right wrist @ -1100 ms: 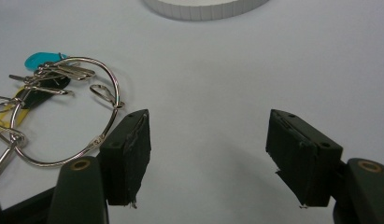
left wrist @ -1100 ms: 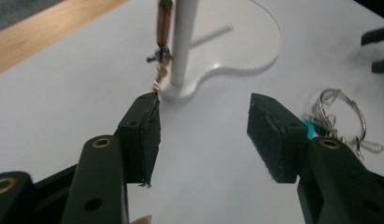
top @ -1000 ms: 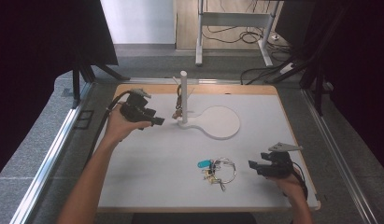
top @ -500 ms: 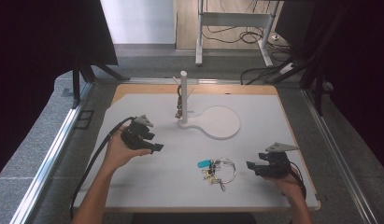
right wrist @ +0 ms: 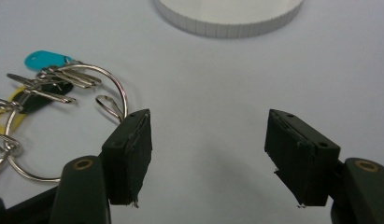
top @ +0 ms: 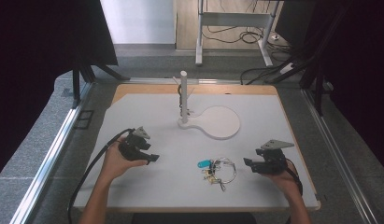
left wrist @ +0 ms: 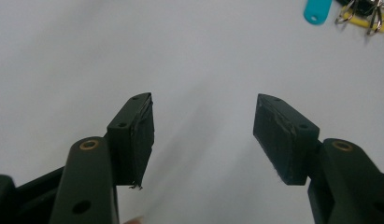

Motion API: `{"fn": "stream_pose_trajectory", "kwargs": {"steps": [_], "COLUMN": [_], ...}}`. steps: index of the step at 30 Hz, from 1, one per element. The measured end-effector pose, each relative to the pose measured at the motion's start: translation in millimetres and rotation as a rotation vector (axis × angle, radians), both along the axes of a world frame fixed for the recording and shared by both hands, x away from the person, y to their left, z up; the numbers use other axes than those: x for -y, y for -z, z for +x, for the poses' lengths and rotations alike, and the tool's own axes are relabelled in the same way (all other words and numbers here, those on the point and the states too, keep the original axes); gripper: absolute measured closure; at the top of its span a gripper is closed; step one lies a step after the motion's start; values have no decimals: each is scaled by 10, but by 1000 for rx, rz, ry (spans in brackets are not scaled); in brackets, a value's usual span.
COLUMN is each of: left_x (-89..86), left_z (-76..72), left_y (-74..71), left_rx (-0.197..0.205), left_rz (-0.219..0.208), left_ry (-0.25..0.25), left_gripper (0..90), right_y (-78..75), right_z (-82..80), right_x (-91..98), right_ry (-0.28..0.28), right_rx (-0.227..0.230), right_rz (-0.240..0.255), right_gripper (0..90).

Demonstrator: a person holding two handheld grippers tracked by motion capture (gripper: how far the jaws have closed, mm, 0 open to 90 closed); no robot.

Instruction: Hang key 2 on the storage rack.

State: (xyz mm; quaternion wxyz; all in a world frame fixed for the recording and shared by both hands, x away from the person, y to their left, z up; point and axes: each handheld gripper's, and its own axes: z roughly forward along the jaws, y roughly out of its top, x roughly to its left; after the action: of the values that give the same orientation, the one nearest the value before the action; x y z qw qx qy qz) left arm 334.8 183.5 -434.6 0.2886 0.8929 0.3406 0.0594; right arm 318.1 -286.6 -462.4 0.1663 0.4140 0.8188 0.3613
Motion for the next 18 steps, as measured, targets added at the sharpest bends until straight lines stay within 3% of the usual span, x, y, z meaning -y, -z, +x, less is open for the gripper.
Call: {"fn": "stream_pose_trajectory", "kwargs": {"steps": [3,4,5,8,11,18], "left_x": [-31,-36,-41,-83,-101,-123], "left_z": [-14,-7,-3,0,-45,-106], "left_y": [24,28,26,19,31,63], "left_rx": [3,-2,-2,3,-3,6], "left_rz": [-8,3,9,-13,-36,-26], "left_ry": [-2,-3,-4,-16,-24,-35], "left_gripper": [376,373,373,374,375,374], "right_y": [-105,-182,-182,-254,-315,-379], "right_z": [-8,-9,-9,5,42,156], "right_x": [-36,-71,-71,-118,-197,-509], "right_ry": [-25,-56,-56,-98,-150,-242], "right_rx": [9,17,17,12,-6,-60], "right_rz": [-16,-50,-50,-81,-115,-195], "right_gripper": [323,333,333,358,374,408]}}
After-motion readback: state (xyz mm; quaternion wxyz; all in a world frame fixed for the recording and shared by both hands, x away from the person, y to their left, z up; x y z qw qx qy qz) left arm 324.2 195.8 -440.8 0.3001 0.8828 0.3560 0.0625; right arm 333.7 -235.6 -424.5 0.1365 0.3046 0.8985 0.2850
